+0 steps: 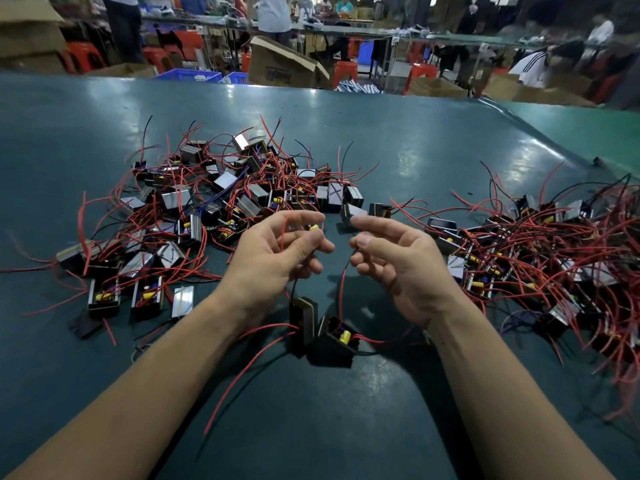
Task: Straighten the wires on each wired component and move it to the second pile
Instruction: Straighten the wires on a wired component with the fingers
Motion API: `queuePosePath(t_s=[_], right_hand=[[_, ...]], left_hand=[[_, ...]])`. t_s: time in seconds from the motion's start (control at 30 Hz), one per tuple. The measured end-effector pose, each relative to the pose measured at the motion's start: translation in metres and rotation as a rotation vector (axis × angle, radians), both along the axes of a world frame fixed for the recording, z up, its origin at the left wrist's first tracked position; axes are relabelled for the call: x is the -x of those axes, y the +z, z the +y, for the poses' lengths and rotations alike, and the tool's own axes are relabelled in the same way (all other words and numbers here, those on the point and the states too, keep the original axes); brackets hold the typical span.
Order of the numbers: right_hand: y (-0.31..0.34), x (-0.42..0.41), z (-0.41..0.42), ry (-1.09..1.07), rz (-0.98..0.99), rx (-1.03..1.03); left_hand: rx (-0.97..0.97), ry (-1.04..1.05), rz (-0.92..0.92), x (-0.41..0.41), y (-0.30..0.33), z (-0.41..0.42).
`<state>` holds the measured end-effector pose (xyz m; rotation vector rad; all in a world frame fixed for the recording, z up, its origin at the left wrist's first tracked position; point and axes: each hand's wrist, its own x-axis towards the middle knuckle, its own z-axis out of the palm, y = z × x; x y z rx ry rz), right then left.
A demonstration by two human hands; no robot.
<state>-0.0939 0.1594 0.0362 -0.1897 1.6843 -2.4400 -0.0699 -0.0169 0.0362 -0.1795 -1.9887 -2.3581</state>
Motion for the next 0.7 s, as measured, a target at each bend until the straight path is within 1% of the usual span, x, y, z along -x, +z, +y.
queuePosePath(t_s=[0.07,0.13,0.2,0.3,0.4,0.5,0.63,0.67,0.7], right_hand=[[-0.001,0.0,-0.002,0.006,0.001,0.005],[0.001,-0.001,-0.004,0.012,0.002,0.031],[0.003,-0.002,-0.006,0.021,-0.001,0.079],[0.001,-0.004,-0.01,0.044,0.018,0.12],[-0.005,-0.005,-0.016,0.011,0.071,0.1],[-0.008,-0.003,-0.021,-0.08,0.148,0.054],[-0.012,-0.003,-0.026,-0.188,0.241,-0.056],[-0.012,-0.003,-0.027,-0.198,0.245,-0.075],[-0.012,-0.003,-0.028,-0.207,0.242,-0.091]], left_hand=[[-0.09,-0.007,-0.086,0.0,0.001,-0.001],[-0.137,-0.027,-0.151,-0.001,0.002,-0.003],[-0.153,-0.049,-0.165,-0.001,0.003,-0.003],[-0.148,-0.022,-0.143,-0.002,0.004,0.001],[-0.275,-0.005,-0.212,-0.004,0.003,0.006],[-0.31,0.056,-0.25,-0.003,0.001,0.009],[-0.419,0.099,-0.313,-0.003,-0.003,0.016],[-0.41,0.085,-0.336,-0.003,-0.003,0.017],[-0.358,0.069,-0.353,-0.004,-0.003,0.017]])
